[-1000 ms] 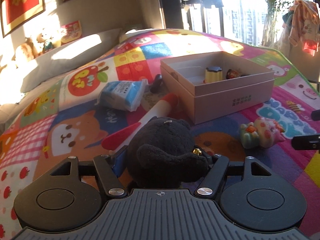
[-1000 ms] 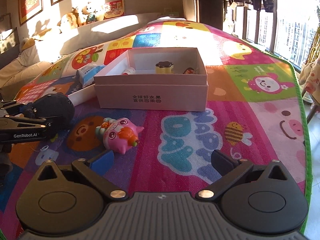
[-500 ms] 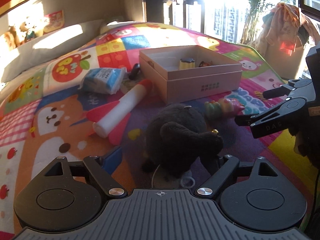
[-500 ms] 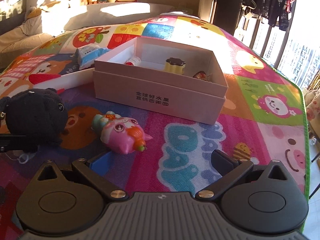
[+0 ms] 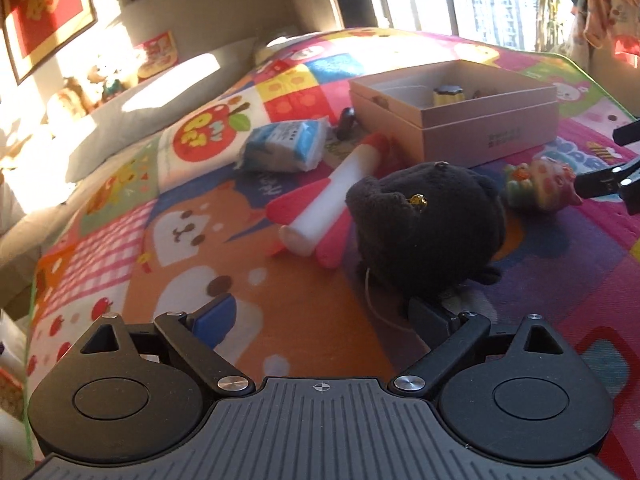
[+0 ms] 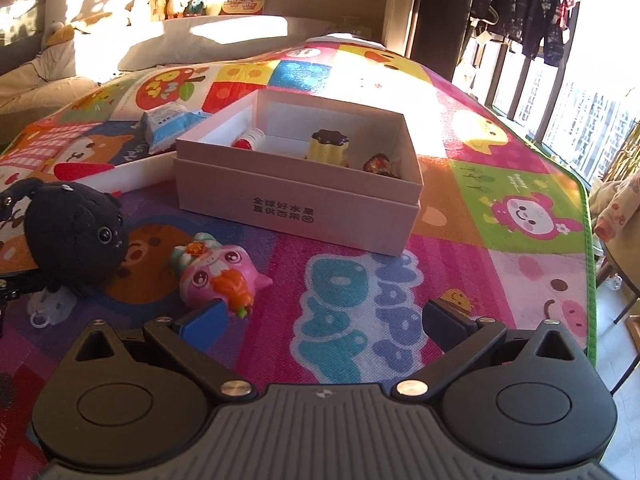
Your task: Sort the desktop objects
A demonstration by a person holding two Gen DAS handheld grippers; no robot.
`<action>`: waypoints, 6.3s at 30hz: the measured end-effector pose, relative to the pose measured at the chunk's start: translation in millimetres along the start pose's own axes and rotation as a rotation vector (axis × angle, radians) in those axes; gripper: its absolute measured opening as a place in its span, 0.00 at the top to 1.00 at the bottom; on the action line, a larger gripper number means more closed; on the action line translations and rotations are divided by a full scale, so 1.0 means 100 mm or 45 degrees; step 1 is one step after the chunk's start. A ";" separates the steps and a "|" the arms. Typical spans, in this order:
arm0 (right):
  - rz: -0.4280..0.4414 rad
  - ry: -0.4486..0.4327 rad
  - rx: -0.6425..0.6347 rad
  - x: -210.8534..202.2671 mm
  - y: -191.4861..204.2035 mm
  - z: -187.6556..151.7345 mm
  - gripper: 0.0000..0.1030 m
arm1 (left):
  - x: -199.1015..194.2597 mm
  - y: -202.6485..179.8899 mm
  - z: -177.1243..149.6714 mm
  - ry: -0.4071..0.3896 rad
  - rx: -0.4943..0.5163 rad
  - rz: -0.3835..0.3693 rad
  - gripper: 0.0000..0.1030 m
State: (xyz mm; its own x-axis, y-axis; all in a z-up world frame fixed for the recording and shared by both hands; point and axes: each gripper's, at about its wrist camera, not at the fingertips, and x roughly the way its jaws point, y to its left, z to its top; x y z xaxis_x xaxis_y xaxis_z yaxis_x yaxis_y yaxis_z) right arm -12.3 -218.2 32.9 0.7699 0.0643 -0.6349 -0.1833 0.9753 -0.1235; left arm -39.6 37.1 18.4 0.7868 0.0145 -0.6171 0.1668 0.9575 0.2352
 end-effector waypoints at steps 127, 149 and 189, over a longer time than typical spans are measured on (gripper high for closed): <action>-0.158 -0.263 0.346 -0.10 0.08 0.99 0.02 | -0.44 1.19 0.00 -0.040 -0.902 -0.435 0.00; 0.308 0.047 -0.009 1.08 1.26 2.16 0.24 | 0.31 0.91 -0.03 -0.184 -0.770 0.071 0.00; -0.288 0.621 -0.137 2.75 1.50 2.52 0.81 | 0.24 1.00 -0.17 -0.307 -0.881 -0.113 0.00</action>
State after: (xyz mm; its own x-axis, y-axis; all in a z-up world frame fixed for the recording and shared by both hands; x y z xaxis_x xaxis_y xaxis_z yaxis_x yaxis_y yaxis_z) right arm 325.9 -0.8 32.4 0.4296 -0.2747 -0.8602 -0.1273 0.9247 -0.3589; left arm -13.9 137.9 14.3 0.9097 -0.0586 -0.4112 -0.1146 0.9161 -0.3842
